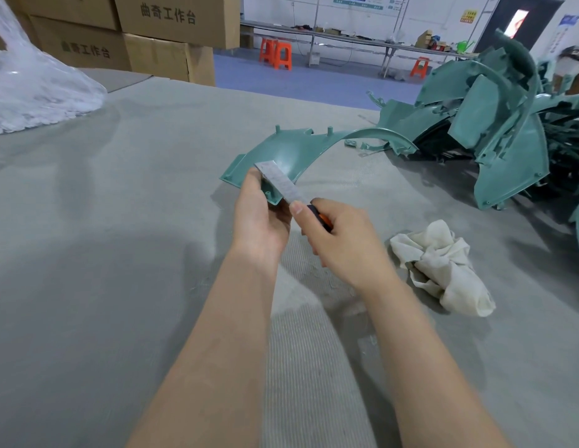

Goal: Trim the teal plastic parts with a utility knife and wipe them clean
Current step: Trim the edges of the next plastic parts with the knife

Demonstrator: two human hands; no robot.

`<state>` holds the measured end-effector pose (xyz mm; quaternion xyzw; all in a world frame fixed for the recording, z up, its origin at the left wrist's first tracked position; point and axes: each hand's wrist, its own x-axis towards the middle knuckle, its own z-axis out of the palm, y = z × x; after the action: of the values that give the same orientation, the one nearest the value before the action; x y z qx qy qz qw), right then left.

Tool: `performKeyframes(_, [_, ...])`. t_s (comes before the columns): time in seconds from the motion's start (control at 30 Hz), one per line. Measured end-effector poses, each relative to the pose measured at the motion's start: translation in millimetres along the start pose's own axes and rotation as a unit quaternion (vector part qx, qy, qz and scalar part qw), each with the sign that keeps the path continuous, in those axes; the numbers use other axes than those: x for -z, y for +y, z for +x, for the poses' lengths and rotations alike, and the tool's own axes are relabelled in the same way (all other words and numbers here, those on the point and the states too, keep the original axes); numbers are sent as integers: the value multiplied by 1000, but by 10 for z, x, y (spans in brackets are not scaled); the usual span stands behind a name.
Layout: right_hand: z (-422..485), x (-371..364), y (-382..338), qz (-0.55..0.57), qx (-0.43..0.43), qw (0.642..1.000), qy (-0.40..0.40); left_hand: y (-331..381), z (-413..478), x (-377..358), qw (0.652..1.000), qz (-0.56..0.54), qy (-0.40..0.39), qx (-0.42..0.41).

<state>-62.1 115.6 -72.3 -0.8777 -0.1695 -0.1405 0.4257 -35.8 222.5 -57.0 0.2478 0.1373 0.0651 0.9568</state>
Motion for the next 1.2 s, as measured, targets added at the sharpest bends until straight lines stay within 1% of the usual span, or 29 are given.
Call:
performKeyframes(0.07, [8, 13, 8, 3, -2, 1000, 21, 12, -1, -1, 1000, -4, -6, 0])
performKeyframes(0.2, [35, 49, 52, 19, -22, 995, 96, 33, -17, -6, 1000, -23, -15, 10])
performKeyframes(0.27, [38, 55, 68, 27, -30, 993, 113, 33, -24, -9, 1000, -15, -18, 12])
performKeyframes(0.43, [39, 40, 69, 7, -22, 995, 95, 44, -36, -5, 1000, -16, -14, 12])
performKeyframes(0.83, [26, 55, 44, 23, -21, 997, 68, 40, -27, 3, 1000, -25, -16, 5])
performKeyframes(1.03, [-3, -7, -20, -10, -1, 1000, -3, 21, -16, -3, 1000, 5, -6, 2])
performKeyframes(1.2, [-2, -2, -15, -2, -4, 1000, 3, 25, -5, 2, 1000, 10, -6, -3])
